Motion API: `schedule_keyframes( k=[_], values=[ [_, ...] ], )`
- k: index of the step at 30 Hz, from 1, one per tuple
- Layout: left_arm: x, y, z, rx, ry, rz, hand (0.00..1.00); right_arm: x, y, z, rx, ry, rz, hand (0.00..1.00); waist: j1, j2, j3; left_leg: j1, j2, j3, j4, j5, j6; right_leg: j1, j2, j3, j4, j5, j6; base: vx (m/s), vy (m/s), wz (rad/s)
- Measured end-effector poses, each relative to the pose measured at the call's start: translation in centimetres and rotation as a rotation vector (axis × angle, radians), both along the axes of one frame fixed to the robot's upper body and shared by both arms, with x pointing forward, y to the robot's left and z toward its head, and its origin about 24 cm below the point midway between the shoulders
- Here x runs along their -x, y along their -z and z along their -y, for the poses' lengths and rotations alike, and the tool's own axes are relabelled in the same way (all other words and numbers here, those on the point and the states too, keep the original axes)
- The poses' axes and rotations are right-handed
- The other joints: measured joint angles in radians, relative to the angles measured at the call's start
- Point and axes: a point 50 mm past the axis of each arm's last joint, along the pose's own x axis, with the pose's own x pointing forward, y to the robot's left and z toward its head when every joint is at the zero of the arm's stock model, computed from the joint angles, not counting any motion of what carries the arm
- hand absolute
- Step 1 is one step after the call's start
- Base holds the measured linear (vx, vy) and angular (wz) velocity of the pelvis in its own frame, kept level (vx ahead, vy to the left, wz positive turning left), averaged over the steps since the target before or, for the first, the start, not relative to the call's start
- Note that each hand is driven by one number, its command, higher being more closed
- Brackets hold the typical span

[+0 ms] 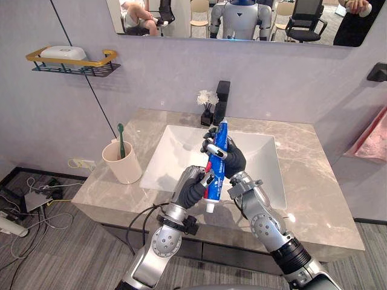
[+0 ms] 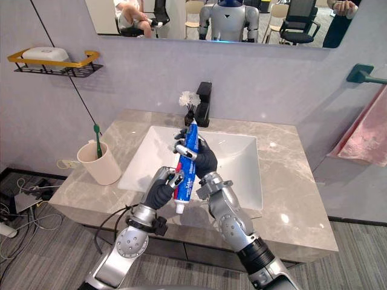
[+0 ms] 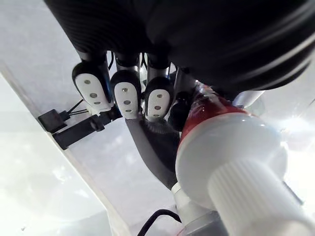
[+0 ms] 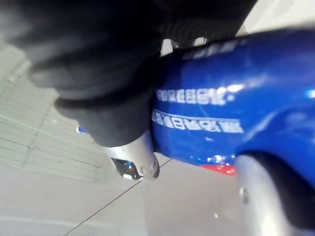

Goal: Organize washtable

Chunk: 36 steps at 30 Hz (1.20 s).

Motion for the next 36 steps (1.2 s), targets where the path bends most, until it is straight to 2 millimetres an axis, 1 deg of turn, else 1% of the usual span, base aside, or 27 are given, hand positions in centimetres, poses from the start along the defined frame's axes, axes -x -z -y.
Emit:
schedule_keyframes(
  k=[4, 5, 7, 9, 13, 15, 17, 18, 20, 21, 22, 24, 26, 29, 31, 33, 36],
  values=[
    [0.0, 0.1, -0.1, 0.0, -0.003, -0.002, 1.0, -0.1, -0.3, -0.2, -0.003, -0.005, 0.01, 1.0, 0.0, 0.0, 0.0, 0.0, 0.0, 0.0, 0.0, 0.0, 0.0, 0.0, 0.0, 0.0, 0.0, 0.0, 0.0, 0.0, 0.0, 0.0],
    [-0.1, 0.1, -0.1, 0.0, -0.005, 0.0, 0.0, -0.1, -0.4, -0.2, -0.003, -0.006, 0.013, 1.0, 0.0, 0.0, 0.0, 0.0, 0.0, 0.0, 0.0, 0.0, 0.0, 0.0, 0.0, 0.0, 0.0, 0.0, 0.0, 0.0, 0.0, 0.0],
    [-0.1, 0.1, -0.1, 0.001, -0.006, 0.001, 0.0, -0.2, -0.5, -0.3, 0.001, -0.007, 0.019, 1.0, -0.001, 0.0, 0.0, -0.001, 0.0, -0.001, 0.0, 0.0, 0.0, -0.001, 0.0, 0.0, 0.0, 0.0, 0.0, 0.0, 0.0, 0.0],
    [0.0, 0.4, -0.7, -0.002, -0.032, -0.012, 0.0, -0.3, -0.7, -0.3, 0.008, -0.006, 0.031, 1.0, -0.002, 0.0, 0.001, -0.001, 0.0, -0.001, 0.0, 0.0, 0.0, -0.001, 0.0, 0.0, 0.0, 0.0, 0.0, 0.0, 0.0, 0.0],
    [0.5, 1.2, -1.3, 0.001, -0.075, -0.049, 0.0, -0.7, -1.4, -0.1, 0.012, 0.009, 0.06, 1.0, -0.001, -0.001, 0.002, -0.002, -0.001, -0.003, 0.0, 0.0, 0.0, 0.0, 0.0, -0.002, -0.001, 0.0, 0.0, 0.0, 0.0, 0.0],
    [0.6, 1.3, -1.5, 0.001, -0.088, -0.052, 0.0, -0.9, -1.9, 0.1, 0.008, 0.02, 0.077, 1.0, 0.001, -0.001, 0.002, -0.002, -0.002, -0.004, 0.0, 0.0, 0.0, 0.0, 0.0, -0.003, -0.001, 0.0, 0.0, 0.0, 0.0, 0.0],
    [0.5, 1.2, -1.8, 0.006, -0.11, -0.045, 0.0, -1.3, -2.6, 0.3, -0.007, 0.038, 0.1, 1.0, 0.001, -0.002, 0.002, -0.002, -0.002, -0.005, 0.0, 0.0, 0.0, 0.0, 0.0, -0.004, -0.001, 0.0, 0.0, 0.0, 0.0, 0.0],
    [0.3, 1.1, -2.4, 0.009, -0.144, -0.038, 0.0, -1.5, -3.3, 0.4, -0.021, 0.055, 0.133, 1.0, 0.001, -0.002, 0.003, -0.002, -0.003, -0.005, 0.0, 0.0, 0.0, 0.0, 0.0, -0.005, -0.001, 0.0, 0.0, 0.0, 0.0, 0.0],
    [0.2, 1.1, -2.7, 0.014, -0.167, -0.036, 0.0, -1.6, -3.7, 0.5, -0.036, 0.07, 0.15, 1.0, 0.001, -0.002, 0.003, -0.003, -0.003, -0.006, -0.001, 0.0, 0.0, 0.001, -0.001, -0.007, -0.001, 0.0, 0.0, 0.0, 0.0, 0.02],
    [0.2, 1.1, -3.4, 0.025, -0.214, -0.036, 0.0, -1.7, -4.4, 1.0, -0.056, 0.098, 0.177, 1.0, 0.002, -0.003, 0.004, -0.004, -0.004, -0.008, -0.001, 0.0, 0.0, 0.001, -0.001, -0.013, -0.002, 0.0, 0.001, 0.0, 0.0, 0.04],
    [0.2, 1.1, -3.7, 0.026, -0.227, -0.034, 0.0, -1.6, -4.6, 1.1, -0.062, 0.106, 0.19, 1.0, 0.002, -0.003, 0.005, -0.005, -0.004, -0.009, -0.001, 0.0, 0.0, 0.001, -0.001, -0.015, -0.003, -0.001, 0.001, 0.0, 0.0, 0.06],
    [0.4, 0.7, -4.1, 0.048, -0.264, -0.02, 0.0, -1.5, -5.5, 1.5, -0.078, 0.126, 0.231, 1.0, 0.003, -0.004, 0.014, -0.005, -0.005, -0.014, -0.001, 0.0, 0.0, 0.004, -0.002, -0.021, -0.004, -0.001, 0.001, -0.01, -0.002, 0.08],
    [0.4, -0.4, -4.9, 0.086, -0.311, 0.027, 0.0, -1.2, -6.4, 2.0, -0.096, 0.16, 0.279, 1.0, 0.006, -0.008, 0.022, -0.009, -0.007, -0.024, -0.001, 0.001, 0.001, 0.007, -0.003, -0.027, -0.007, -0.001, 0.001, -0.01, -0.003, 0.12],
    [0.8, -1.5, -5.8, 0.147, -0.371, 0.069, 0.0, -1.2, -6.7, 2.0, -0.08, 0.187, 0.298, 1.0, 0.008, -0.008, 0.022, -0.012, -0.012, -0.035, -0.001, 0.001, 0.001, 0.014, -0.004, -0.04, -0.012, -0.002, 0.003, 0.0, -0.007, 0.12],
    [0.9, -1.7, -6.1, 0.183, -0.398, 0.074, 0.0, -1.2, -6.7, 2.0, -0.063, 0.211, 0.304, 1.0, 0.011, -0.008, 0.022, -0.014, -0.014, -0.047, -0.001, 0.001, 0.001, 0.02, -0.004, -0.053, -0.016, -0.003, 0.004, 0.0, -0.01, 0.17],
    [1.0, -1.9, -6.4, 0.202, -0.423, 0.079, 0.0, -1.3, -6.9, 2.4, -0.066, 0.243, 0.313, 1.0, 0.026, -0.008, 0.022, -0.019, -0.014, -0.052, -0.001, 0.001, 0.002, 0.019, -0.004, -0.057, -0.018, -0.003, 0.004, -0.01, -0.01, 0.12],
    [1.6, -1.4, -7.2, 0.247, -0.477, 0.048, 0.0, -1.4, -7.1, 2.7, -0.062, 0.282, 0.32, 1.0, 0.03, -0.009, 0.022, -0.022, -0.015, -0.058, -0.001, 0.002, 0.001, 0.023, -0.005, -0.074, -0.018, -0.006, 0.008, -0.01, -0.012, 0.13]
  ],
)
